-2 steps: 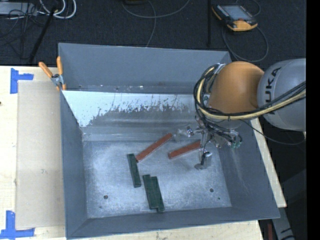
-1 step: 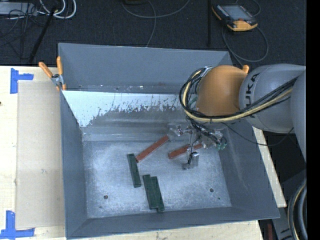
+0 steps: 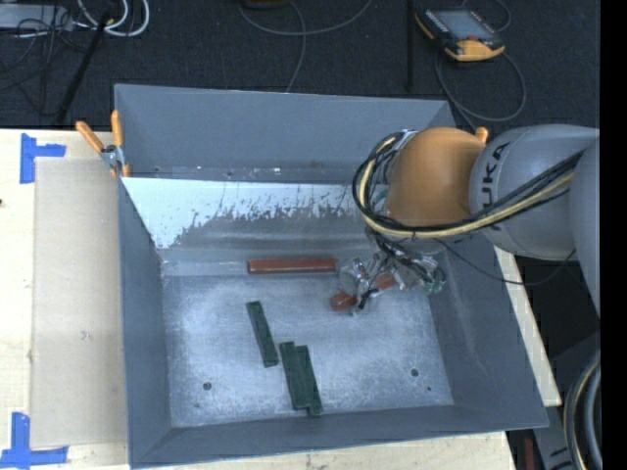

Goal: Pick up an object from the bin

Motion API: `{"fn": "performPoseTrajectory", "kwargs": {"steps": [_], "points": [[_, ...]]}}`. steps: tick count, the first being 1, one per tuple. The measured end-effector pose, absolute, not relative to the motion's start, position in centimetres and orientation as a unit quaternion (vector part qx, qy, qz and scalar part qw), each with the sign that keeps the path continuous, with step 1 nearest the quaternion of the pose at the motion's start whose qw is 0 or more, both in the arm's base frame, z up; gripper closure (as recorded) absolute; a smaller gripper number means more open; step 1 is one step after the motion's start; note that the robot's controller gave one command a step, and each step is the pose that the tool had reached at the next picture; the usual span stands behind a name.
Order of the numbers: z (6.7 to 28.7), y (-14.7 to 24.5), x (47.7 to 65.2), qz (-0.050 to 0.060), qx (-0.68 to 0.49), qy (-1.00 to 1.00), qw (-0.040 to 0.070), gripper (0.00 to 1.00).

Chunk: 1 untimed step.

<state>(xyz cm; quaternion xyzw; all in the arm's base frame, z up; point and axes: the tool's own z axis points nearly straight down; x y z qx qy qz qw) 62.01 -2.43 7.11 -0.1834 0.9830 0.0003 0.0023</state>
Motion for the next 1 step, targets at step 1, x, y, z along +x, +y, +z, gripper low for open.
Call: {"fn": "performPoseTrajectory", "kwargs": {"steps": [1], "points": [[6.99,-8.95,60.24,0.000,-0.502,0.865,0.000,1.00]]}}
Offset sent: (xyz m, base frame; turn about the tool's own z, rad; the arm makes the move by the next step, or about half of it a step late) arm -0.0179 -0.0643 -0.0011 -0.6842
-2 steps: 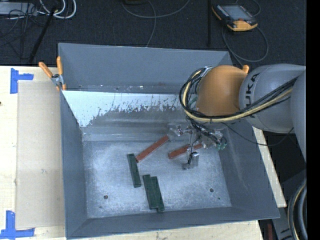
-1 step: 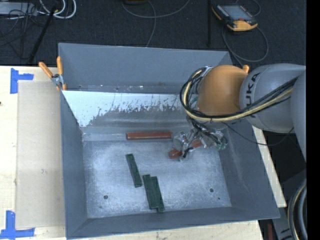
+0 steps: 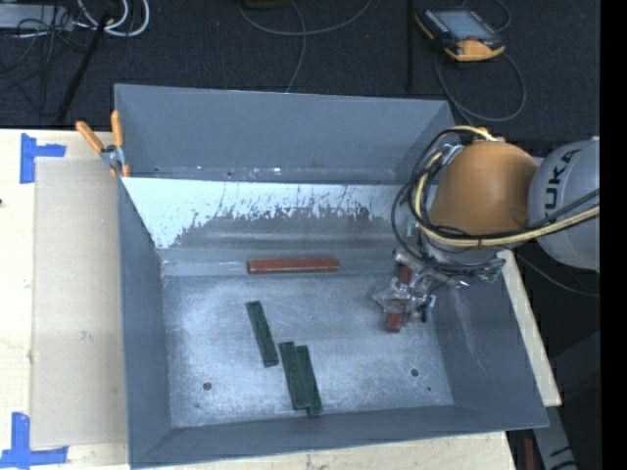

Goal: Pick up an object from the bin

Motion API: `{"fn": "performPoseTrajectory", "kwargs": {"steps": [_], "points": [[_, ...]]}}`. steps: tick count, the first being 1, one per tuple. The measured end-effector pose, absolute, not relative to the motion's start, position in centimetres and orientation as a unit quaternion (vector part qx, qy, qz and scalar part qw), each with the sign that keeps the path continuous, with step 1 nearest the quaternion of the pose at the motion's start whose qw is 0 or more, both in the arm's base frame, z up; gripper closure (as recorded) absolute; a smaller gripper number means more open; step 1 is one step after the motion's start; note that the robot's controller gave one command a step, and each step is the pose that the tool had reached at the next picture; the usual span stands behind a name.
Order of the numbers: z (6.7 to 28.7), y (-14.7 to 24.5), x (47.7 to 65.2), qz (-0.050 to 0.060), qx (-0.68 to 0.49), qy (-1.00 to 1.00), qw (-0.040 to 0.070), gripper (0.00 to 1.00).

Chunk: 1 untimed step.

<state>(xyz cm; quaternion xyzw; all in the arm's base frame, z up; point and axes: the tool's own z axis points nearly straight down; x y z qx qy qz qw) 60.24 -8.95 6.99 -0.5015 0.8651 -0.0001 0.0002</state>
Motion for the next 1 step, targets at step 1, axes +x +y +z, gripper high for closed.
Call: {"fn": "performPoseTrajectory", "kwargs": {"steps": [1], "points": [[15.65,-9.59,58.87,-0.001,-0.580,0.814,0.002,1.00]]}}
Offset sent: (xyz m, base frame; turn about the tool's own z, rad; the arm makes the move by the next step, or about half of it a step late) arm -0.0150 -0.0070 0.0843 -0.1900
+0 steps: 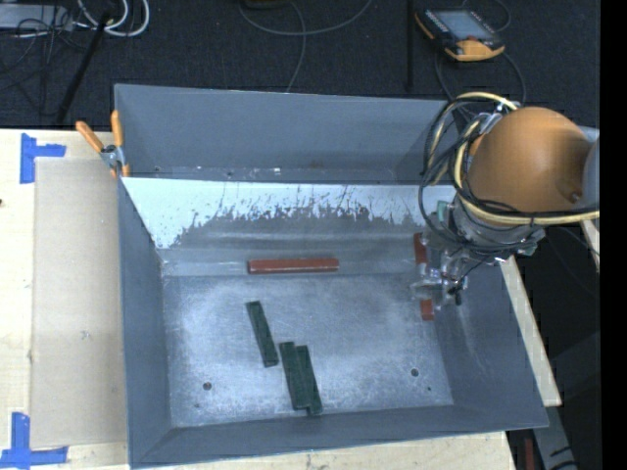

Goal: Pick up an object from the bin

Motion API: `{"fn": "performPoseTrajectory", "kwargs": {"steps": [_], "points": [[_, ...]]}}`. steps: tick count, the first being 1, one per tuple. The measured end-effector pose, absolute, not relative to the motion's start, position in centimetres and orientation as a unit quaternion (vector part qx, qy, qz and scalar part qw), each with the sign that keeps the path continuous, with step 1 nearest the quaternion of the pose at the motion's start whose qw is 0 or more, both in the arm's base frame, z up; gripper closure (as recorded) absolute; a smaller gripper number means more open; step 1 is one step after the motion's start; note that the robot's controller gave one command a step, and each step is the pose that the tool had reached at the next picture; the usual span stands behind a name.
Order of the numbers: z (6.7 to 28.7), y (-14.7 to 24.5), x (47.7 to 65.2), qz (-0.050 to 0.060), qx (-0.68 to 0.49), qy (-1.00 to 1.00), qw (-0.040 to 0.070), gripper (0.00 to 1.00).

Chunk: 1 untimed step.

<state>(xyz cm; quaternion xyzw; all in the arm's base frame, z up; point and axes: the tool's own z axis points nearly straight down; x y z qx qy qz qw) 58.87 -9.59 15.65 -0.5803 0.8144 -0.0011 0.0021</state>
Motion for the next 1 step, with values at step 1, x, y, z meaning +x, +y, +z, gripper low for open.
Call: {"fn": "performPoseTrajectory", "kwargs": {"steps": [1], "points": [[22.02,-8.84,59.31,-0.001,-0.589,0.808,0.003,1.00]]}}
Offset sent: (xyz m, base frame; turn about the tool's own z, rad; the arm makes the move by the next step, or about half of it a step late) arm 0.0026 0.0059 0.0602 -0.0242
